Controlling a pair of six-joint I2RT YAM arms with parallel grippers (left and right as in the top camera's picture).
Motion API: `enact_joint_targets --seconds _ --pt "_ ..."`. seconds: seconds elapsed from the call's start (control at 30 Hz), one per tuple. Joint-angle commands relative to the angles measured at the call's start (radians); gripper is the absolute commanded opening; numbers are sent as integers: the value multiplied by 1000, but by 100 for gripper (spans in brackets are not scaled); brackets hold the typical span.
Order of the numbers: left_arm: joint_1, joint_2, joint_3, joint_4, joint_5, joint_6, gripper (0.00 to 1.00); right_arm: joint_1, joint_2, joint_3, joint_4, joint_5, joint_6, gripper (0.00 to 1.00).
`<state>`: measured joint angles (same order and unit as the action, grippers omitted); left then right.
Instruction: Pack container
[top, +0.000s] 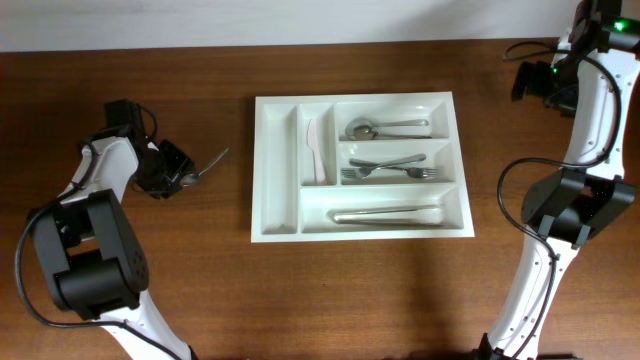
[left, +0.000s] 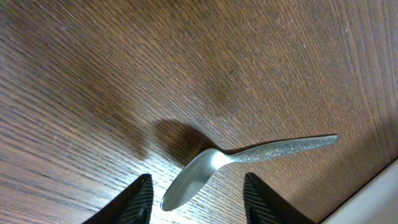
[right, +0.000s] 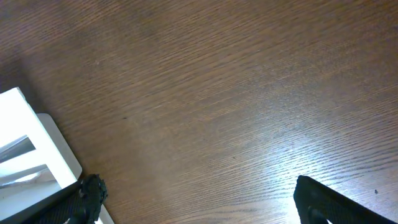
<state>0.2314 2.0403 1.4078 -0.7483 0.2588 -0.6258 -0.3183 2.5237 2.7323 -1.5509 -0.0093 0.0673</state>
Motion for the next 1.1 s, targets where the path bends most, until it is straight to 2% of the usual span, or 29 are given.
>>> enact_joint_targets --seconds 0.0,0.4,0.77,0.87,0.9,1.07 --pt "0 7 -14 7 14 -10 43 4 -19 15 -1 -6 -8 99" --pt "-8 7 -25 12 0 -10 40 4 -19 15 -1 -6 -8 99" --pt "-31 7 -114 150 31 -10 41 4 -19 15 -1 -6 -8 99" --pt "-31 7 -114 155 31 -10 36 4 -19 15 -1 -6 -8 99" --pt "-31 7 -114 156 31 -10 29 4 -19 15 -1 -6 -8 99" --pt "-31 7 -114 155 30 -10 18 4 -19 15 -1 -6 -8 99"
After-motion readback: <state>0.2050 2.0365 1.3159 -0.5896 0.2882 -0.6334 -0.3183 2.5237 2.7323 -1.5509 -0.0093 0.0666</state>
